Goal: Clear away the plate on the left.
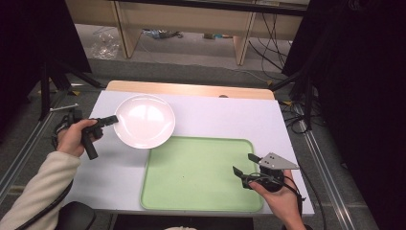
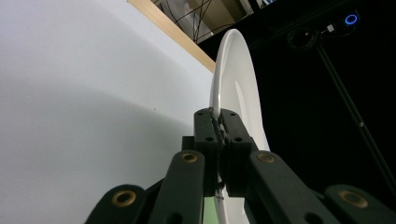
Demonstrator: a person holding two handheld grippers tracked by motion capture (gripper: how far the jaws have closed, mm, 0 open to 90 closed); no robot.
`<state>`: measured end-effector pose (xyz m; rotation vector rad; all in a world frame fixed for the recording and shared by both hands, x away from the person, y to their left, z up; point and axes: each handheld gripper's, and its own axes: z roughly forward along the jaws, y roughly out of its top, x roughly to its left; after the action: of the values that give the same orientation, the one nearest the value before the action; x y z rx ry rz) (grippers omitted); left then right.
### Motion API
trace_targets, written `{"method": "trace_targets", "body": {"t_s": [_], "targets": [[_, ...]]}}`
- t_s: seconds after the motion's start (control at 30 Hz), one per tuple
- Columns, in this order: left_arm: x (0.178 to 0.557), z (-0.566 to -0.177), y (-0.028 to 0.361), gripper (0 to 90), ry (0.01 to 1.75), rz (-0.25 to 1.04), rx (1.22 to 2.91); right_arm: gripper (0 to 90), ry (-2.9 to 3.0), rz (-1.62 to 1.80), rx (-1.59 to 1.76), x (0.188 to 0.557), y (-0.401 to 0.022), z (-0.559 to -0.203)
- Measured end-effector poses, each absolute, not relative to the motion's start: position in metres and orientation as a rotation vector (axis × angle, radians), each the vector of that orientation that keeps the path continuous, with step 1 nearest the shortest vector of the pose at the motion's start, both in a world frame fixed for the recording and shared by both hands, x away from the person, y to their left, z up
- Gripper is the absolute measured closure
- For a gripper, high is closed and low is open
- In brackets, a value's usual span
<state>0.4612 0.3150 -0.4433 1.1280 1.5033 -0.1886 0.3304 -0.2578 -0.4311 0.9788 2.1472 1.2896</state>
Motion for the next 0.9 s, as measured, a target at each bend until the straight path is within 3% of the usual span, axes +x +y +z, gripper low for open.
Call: {"method": "trace_targets", "body": {"t_s": [0.9], "targets": [[0.459,-0.442,0.297,86.5,1.478,-0.241,1.157,26.8,2.15,1.288,0.978,0.33,-0.258,-0.431]]}}
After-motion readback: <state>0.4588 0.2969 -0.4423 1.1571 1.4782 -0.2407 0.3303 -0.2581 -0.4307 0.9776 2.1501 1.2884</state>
